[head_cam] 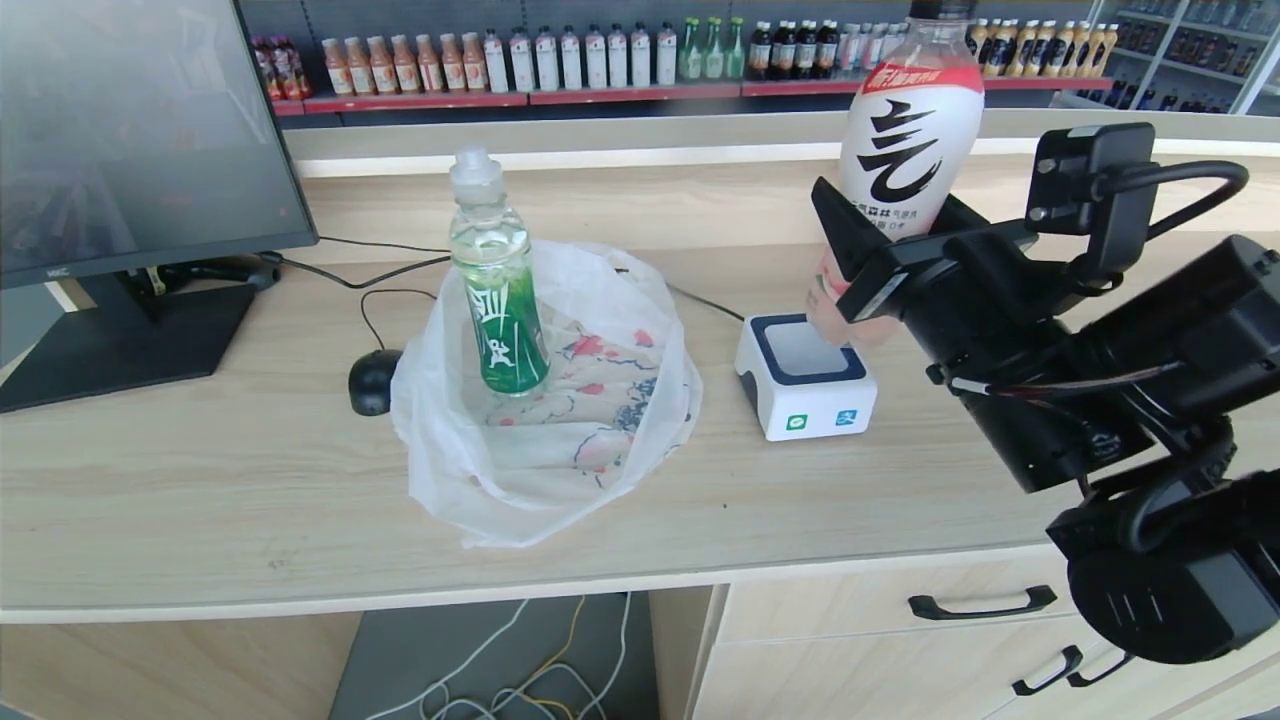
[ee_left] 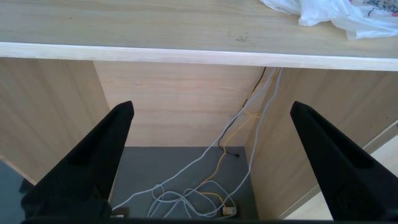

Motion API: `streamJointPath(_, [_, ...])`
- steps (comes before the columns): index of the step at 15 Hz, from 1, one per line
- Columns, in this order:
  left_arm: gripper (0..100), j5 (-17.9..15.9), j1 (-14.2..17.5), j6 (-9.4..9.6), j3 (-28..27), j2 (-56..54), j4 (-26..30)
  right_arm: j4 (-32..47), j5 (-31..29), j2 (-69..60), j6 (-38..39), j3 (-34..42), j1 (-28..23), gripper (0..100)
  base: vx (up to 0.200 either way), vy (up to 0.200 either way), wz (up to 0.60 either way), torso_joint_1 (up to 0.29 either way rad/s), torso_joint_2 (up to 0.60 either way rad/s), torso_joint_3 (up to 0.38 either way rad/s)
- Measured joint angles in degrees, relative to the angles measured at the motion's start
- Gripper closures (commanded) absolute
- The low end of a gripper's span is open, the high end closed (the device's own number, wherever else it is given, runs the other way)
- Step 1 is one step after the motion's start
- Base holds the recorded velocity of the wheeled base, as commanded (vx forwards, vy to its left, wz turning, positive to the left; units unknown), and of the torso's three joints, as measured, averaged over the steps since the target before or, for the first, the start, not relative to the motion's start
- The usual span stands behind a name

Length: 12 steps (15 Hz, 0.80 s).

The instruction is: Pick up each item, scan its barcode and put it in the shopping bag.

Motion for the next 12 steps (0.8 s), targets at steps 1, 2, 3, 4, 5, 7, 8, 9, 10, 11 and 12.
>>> streamJointPath(1, [0, 0.0, 0.05, 0.0, 0.0, 0.0, 0.0, 0.0, 0.0, 0.49, 0.23, -0.82, -0.67, 100, 0.0, 0.2, 0.0, 0.007, -0.01, 0.002])
streamJointPath(2, [0, 0.0, 0.05, 0.0, 0.0, 0.0, -0.02, -0.02, -0.02, 0.9, 0.67, -1.56, -1.17, 100, 0.0, 0.2, 0.0, 0.002, 0.0, 0.002])
streamJointPath(3, [0, 0.0, 0.02, 0.0, 0.0, 0.0, 0.0, -0.07, 0.0, 1.21, 0.8, -1.95, -1.48, 100, 0.0, 0.2, 0.0, -0.002, 0.0, 0.002])
streamJointPath(4, [0, 0.0, -0.02, 0.0, 0.0, 0.0, 0.0, 0.02, 0.0, 1.43, 0.85, -2.08, -1.52, 100, 0.0, 0.2, 0.0, -0.002, -0.01, -0.002])
streamJointPath(5, [0, -0.02, 0.02, 0.0, 0.0, 0.0, 0.0, -0.16, 0.0, 1.6, 0.88, -2.26, -1.63, 100, 0.0, 0.2, 0.0, -0.002, 0.0, -0.002])
streamJointPath(7, [0, 0.0, -0.02, 0.0, 0.0, 0.0, 0.04, 0.2, -0.13, 2.19, 1.56, -2.52, -1.61, 100, 0.0, 0.2, 0.0, 0.012, 0.0, 0.0])
streamJointPath(8, [0, 0.0, -0.05, -0.02, 0.0, 0.0, 0.0, 0.13, 0.0, 2.63, 1.87, -2.86, -1.46, 100, 0.0, 0.2, 0.0, -0.002, 0.02, 0.007])
streamJointPath(9, [0, 0.0, -0.02, -0.02, 0.0, 0.0, 0.0, 0.02, 0.02, 2.94, 1.9, -3.11, -1.58, 100, 0.0, 0.2, 0.0, -0.002, 0.01, 0.002])
streamJointPath(10, [0, 0.0, -0.02, -0.02, 0.0, 0.0, 0.0, -0.07, -0.13, 3.24, 1.9, -3.39, -1.74, 100, 0.0, 0.2, 0.0, -0.002, -0.01, 0.002])
streamJointPath(11, [0, 0.0, 0.0, 0.0, 0.0, 0.0, -0.02, 0.02, -0.11, 3.46, 1.9, -3.46, -1.66, 100, 0.0, 0.2, 0.0, 0.007, 0.01, 0.002])
streamJointPath(12, [0, 0.0, 0.02, 0.0, 0.0, 0.0, 0.0, 0.11, -0.05, 3.66, 1.9, -3.46, -1.58, 100, 0.0, 0.2, 0.0, 0.002, 0.0, 0.002])
